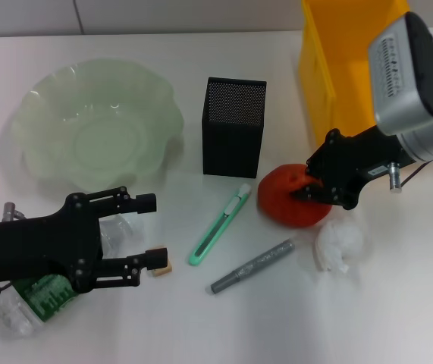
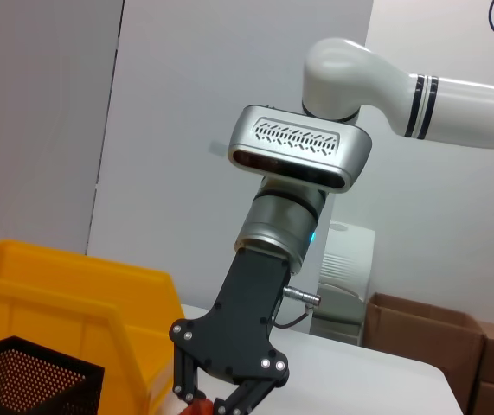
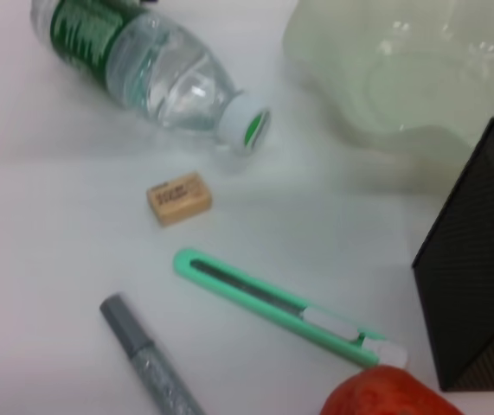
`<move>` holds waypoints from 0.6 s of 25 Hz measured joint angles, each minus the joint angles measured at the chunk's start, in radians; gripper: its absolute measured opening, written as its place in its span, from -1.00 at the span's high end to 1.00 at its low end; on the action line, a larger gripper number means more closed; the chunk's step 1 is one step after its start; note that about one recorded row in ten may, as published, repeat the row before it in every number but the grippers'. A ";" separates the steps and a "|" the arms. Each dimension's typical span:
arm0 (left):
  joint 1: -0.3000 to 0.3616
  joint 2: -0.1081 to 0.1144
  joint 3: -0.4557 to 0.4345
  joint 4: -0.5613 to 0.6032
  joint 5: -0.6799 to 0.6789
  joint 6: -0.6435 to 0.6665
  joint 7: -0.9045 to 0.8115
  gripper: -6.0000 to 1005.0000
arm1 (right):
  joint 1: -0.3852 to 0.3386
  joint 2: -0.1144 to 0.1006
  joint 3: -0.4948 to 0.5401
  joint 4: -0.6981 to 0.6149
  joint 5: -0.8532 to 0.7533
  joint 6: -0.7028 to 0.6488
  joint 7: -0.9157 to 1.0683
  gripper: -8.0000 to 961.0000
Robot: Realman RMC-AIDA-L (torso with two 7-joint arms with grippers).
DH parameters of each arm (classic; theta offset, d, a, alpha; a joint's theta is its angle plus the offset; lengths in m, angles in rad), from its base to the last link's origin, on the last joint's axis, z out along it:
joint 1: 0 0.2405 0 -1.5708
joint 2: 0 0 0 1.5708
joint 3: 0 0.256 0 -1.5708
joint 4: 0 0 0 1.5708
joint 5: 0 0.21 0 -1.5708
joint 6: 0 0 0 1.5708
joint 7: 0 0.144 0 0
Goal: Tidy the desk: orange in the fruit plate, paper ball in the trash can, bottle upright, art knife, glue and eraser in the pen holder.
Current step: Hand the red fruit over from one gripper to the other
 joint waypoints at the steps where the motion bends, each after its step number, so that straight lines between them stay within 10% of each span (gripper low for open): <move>1: 0.000 0.000 0.000 0.001 0.000 0.000 0.000 -0.56 | -0.007 0.000 0.014 -0.003 0.014 -0.004 -0.007 0.70; 15: -0.006 -0.032 -0.028 0.002 -0.006 0.007 0.012 -0.56 | -0.144 -0.005 0.306 0.068 0.444 -0.255 -0.314 0.91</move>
